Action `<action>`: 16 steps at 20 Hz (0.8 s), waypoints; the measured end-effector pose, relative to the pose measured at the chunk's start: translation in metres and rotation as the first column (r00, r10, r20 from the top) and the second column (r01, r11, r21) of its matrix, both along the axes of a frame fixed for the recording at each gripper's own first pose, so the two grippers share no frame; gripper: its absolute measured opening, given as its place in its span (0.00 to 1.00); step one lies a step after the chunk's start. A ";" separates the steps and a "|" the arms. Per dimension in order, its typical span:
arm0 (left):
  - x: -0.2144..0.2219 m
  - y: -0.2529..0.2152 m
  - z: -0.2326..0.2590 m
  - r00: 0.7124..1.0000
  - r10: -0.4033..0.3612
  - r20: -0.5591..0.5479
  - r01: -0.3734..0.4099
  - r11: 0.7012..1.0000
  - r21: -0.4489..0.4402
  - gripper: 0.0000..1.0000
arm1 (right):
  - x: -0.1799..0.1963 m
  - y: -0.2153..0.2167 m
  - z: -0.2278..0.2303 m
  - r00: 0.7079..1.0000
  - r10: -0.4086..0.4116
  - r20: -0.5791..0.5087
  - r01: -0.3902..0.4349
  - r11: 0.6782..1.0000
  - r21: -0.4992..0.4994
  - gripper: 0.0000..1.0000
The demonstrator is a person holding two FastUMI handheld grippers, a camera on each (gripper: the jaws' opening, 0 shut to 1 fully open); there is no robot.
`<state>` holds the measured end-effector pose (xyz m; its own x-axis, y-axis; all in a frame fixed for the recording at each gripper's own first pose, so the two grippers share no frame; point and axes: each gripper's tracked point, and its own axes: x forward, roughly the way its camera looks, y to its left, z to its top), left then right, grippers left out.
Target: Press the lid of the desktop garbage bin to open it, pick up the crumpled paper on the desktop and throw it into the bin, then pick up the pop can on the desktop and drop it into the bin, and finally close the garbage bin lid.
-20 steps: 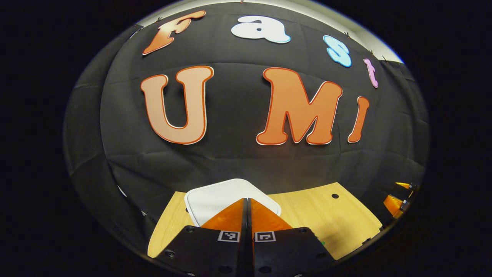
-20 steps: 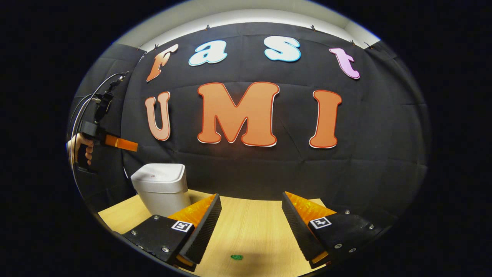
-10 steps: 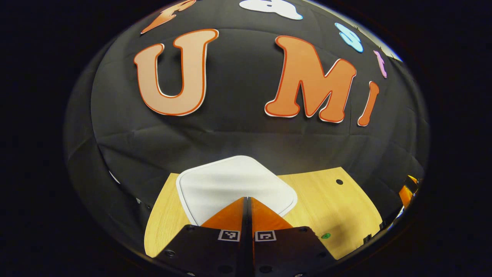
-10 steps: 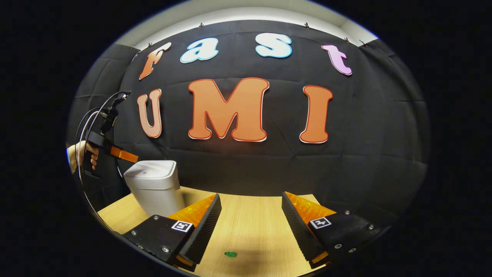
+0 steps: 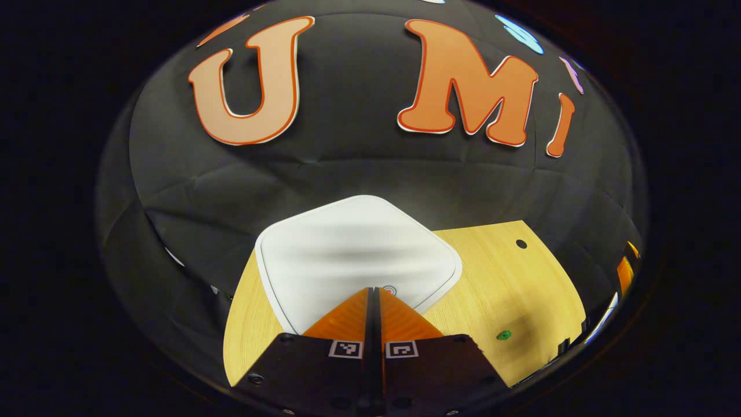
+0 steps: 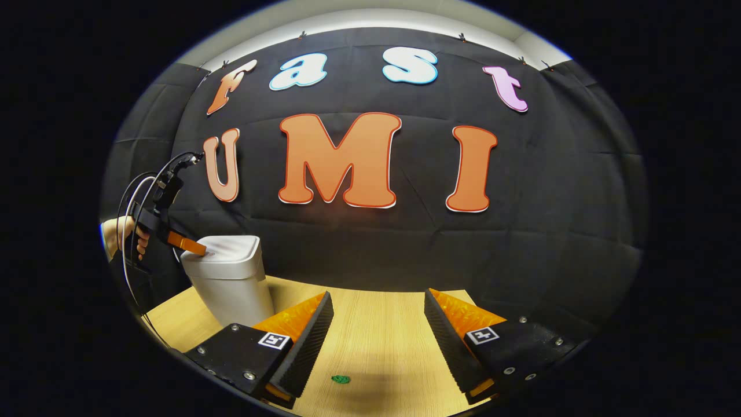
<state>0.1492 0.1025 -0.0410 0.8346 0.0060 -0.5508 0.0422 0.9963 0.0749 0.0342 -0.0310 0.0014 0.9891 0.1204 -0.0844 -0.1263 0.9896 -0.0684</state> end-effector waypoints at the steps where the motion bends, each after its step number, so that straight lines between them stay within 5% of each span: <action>1: 0.003 0.001 0.003 0.999 0.007 0.031 -0.007 1.000 -0.010 0.05 | 0.000 -0.001 -0.001 1.000 -0.001 0.002 0.001 1.000 0.004 0.95; 7: -0.004 0.002 0.020 0.990 0.048 0.135 -0.042 0.998 -0.052 0.00 | -0.005 0.002 0.008 1.000 0.011 0.014 -0.011 1.000 0.022 0.95; 11: -0.032 -0.008 0.075 0.957 0.032 0.290 -0.023 0.999 -0.034 0.00 | -0.004 0.001 0.012 1.000 0.005 0.017 -0.006 0.999 0.035 0.95; 16: -0.054 -0.029 0.093 0.941 0.009 0.338 0.007 0.999 -0.047 0.00 | -0.008 0.007 0.014 1.000 0.015 0.021 -0.016 0.999 0.040 0.95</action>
